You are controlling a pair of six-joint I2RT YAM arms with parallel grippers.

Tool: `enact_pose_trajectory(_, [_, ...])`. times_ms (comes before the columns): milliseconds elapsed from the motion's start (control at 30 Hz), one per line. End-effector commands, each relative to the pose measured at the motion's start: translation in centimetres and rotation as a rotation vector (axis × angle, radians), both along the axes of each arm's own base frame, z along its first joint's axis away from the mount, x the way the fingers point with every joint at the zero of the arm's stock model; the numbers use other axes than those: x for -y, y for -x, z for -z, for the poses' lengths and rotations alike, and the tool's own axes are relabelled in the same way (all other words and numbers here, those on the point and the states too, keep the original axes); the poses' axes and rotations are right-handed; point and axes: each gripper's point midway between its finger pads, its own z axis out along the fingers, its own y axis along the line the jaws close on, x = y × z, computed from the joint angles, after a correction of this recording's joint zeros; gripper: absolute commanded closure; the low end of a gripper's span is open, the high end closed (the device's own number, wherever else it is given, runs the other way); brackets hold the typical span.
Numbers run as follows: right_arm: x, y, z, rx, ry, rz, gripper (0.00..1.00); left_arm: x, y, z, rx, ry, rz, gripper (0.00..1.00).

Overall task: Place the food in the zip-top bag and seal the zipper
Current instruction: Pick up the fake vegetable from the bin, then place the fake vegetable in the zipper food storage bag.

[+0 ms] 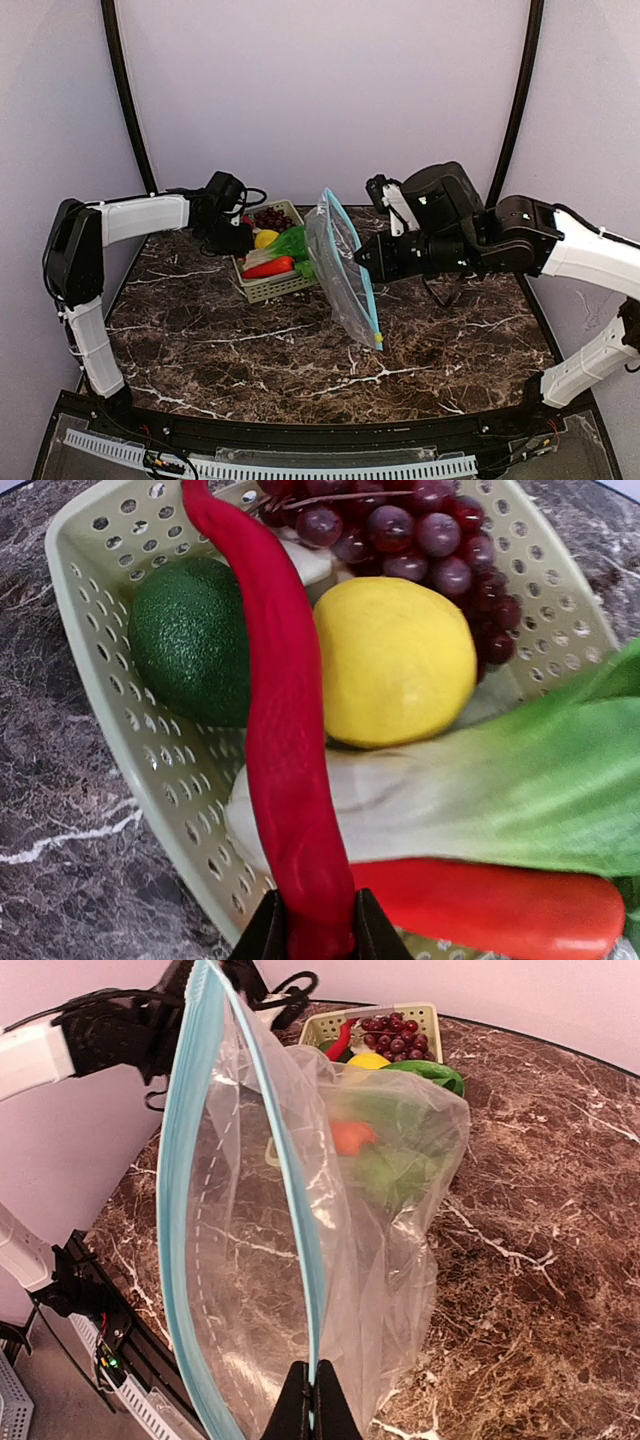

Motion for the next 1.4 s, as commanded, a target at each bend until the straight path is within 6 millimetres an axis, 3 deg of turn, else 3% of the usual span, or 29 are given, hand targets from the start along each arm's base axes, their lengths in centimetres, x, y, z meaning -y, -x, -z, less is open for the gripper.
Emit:
enact_pose_trajectory(0, [1.8,-0.9,1.7,0.043,0.070,0.048,1.00,1.1,2.1,-6.2,0.130,0.148,0.093,0.85])
enact_pose_trajectory(33, [1.9,-1.0,2.0,0.062,0.082,0.043,1.00,1.2,2.7,-7.6,0.153,0.172,0.112,0.85])
enact_pose_trajectory(133, [2.2,-1.5,1.4,0.065,0.081,0.037,1.00,1.6,5.3,-9.1,0.126,0.235,0.166,0.86])
enact_pose_trajectory(233, [2.4,-1.2,1.4,0.050,0.078,0.035,1.00,1.6,7.7,-12.5,0.166,0.292,0.210,0.86])
enact_pose_trajectory(367, [3.8,-2.1,1.6,0.077,0.139,0.079,1.00,1.6,11.4,-14.6,0.155,0.353,0.263,0.87])
enact_pose_trajectory(567, [7.0,-4.7,-3.0,0.166,0.272,0.172,1.00,4.2,16.7,-18.1,0.157,0.494,0.355,0.87])
enact_pose_trajectory(633, [8.5,-5.3,-3.4,0.170,0.319,0.209,1.00,5.4,18.0,-19.2,0.152,0.537,0.377,0.87])
enact_pose_trajectory(767, [10.5,-5.8,-1.9,0.125,0.365,0.271,1.00,8.0,20.6,-20.7,0.130,0.592,0.443,0.88])
enact_pose_trajectory(900, [10.5,-5.3,1.1,0.050,0.371,0.277,1.00,9.4,22.9,-21.7,0.132,0.669,0.457,0.88])
enact_pose_trajectory(1000, [9.4,-4.7,3.5,-0.006,0.351,0.243,1.00,10.7,24.7,-20.6,0.096,0.719,0.471,0.88])
enact_pose_trajectory(1233, [4.7,-3.0,8.8,-0.139,0.192,0.094,1.00,13.3,28.0,-17.2,0.028,0.772,0.447,0.89])
enact_pose_trajectory(1367, [3.3,-2.3,10.4,-0.173,0.144,0.062,1.00,15.4,30.0,-15.3,-0.017,0.808,0.462,0.89])
